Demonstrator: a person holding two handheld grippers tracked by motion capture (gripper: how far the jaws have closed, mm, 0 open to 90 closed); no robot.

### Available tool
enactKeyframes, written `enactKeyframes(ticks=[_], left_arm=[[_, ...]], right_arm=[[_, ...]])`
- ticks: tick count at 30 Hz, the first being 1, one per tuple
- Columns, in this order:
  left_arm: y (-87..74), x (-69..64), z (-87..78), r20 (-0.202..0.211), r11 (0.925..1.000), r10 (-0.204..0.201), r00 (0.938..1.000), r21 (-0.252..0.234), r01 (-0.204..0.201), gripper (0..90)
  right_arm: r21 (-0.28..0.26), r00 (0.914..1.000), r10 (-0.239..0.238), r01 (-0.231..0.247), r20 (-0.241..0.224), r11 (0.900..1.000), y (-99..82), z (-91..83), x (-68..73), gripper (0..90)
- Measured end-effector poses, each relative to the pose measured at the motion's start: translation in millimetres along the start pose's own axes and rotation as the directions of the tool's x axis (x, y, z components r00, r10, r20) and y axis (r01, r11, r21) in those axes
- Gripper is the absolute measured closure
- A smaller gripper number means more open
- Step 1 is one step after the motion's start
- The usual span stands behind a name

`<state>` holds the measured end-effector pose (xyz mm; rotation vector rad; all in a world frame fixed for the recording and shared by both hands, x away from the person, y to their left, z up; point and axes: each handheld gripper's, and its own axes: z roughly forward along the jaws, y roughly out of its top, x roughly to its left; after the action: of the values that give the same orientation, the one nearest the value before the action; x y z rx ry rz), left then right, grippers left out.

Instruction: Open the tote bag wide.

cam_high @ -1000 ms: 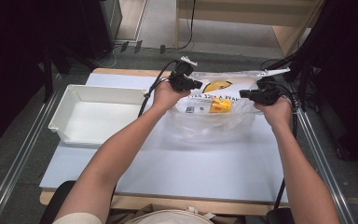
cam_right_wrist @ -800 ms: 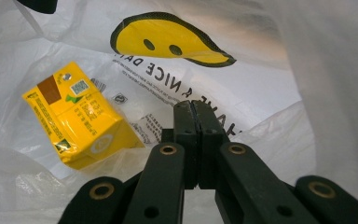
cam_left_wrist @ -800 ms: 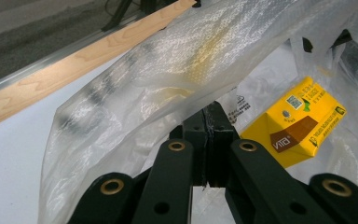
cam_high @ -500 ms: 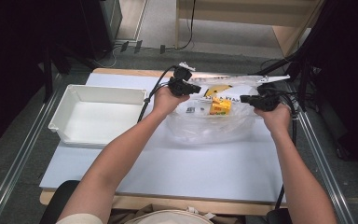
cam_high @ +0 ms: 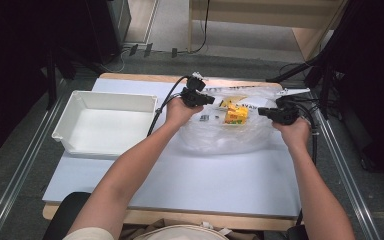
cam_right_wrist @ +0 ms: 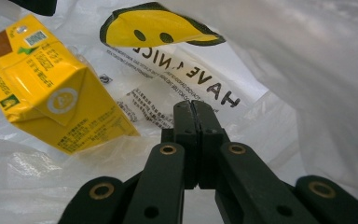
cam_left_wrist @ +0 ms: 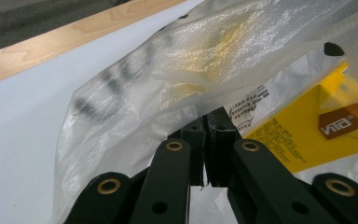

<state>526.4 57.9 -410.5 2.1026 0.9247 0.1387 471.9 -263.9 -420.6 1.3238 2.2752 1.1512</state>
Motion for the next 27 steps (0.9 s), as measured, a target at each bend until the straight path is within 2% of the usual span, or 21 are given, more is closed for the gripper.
enactKeyframes(ticks=[7, 19, 26, 27], left_arm=[[-9.3, 6.2, 8.6, 0.001, 0.9997, -0.017, 0.9999, 0.019, 0.017, 88.4], [-17.0, 8.2, 13.4, -0.011, 0.9996, -0.027, 0.9996, 0.009, 0.027, 88.1], [-20.3, 8.2, 19.5, -0.024, 0.9995, -0.026, 0.9994, -0.020, 0.025, 88.2], [-20.5, 8.4, 20.5, -0.029, 0.9993, -0.028, 0.9992, -0.027, 0.027, 88.2]], right_arm=[[0.006, 0.9998, 0.014, -0.015, 0.010, 0.9999, -9.4, 6.7, -1.2, 90.0], [-0.011, 0.9996, 0.017, -0.016, 0.024, 0.9998, -19.0, 13.4, -0.8, 90.0], [-0.035, 0.9992, 0.029, -0.028, 0.029, 0.9990, -22.5, 16.8, -1.6, 90.0], [-0.044, 0.9988, 0.026, -0.024, 0.041, 0.9987, -24.6, 18.5, -2.3, 90.0]])
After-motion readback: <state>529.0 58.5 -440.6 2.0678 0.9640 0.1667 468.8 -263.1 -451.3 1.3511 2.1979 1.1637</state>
